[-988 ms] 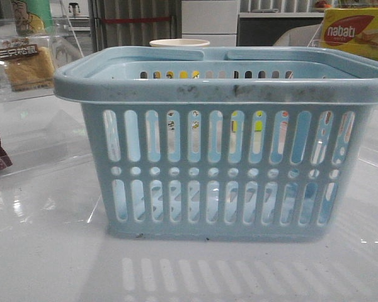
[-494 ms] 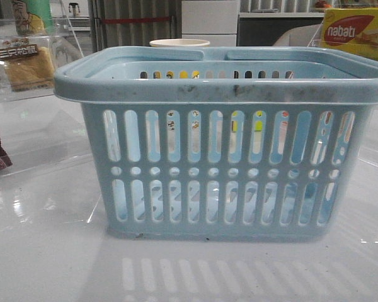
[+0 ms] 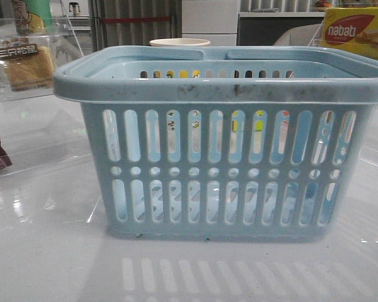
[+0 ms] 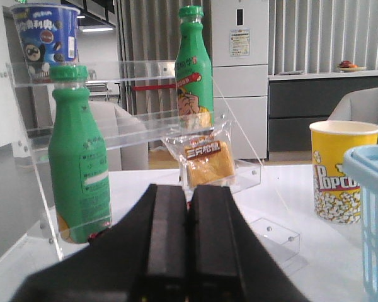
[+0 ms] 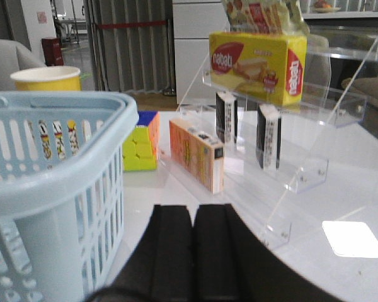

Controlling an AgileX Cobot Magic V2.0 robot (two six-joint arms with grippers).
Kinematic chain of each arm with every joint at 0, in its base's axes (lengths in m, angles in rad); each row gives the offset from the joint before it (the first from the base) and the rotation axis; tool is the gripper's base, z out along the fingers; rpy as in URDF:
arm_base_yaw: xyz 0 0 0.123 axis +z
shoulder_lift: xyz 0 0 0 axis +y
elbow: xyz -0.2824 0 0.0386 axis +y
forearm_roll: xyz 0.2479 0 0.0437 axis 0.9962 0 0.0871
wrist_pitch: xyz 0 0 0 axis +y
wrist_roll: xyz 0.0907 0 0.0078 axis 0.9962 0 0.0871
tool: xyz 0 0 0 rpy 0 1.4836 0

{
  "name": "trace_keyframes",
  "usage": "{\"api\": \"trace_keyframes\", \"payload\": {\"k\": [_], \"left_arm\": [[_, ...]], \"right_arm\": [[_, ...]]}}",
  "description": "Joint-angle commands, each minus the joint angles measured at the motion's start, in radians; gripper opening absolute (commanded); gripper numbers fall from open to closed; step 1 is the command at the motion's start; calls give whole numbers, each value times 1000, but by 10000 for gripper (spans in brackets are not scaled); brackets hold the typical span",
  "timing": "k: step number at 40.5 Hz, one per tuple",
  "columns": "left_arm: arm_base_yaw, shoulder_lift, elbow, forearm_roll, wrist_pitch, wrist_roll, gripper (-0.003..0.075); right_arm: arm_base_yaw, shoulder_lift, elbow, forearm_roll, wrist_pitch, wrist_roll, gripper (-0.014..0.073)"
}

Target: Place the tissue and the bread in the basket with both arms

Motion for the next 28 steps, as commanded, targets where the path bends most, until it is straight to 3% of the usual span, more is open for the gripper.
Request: {"api": "trace_keyframes", "payload": {"k": [1,10,19,28], "left_arm": [[-5,-7,-130,-5,-17,-3,92],[-5,92,-394,-9,178,-3,92],[-5,230,-616,-40,345,-3,92],[-5,334,-676,-55,489,-3,92]], "right_arm": [[1,-10,-132,-4,-58,-2,56],[1,116,-368,-37,66,-2,56],[1,301,-592,-39,299,-2,56],[1,462,-673,-39,461,-2,56]]}}
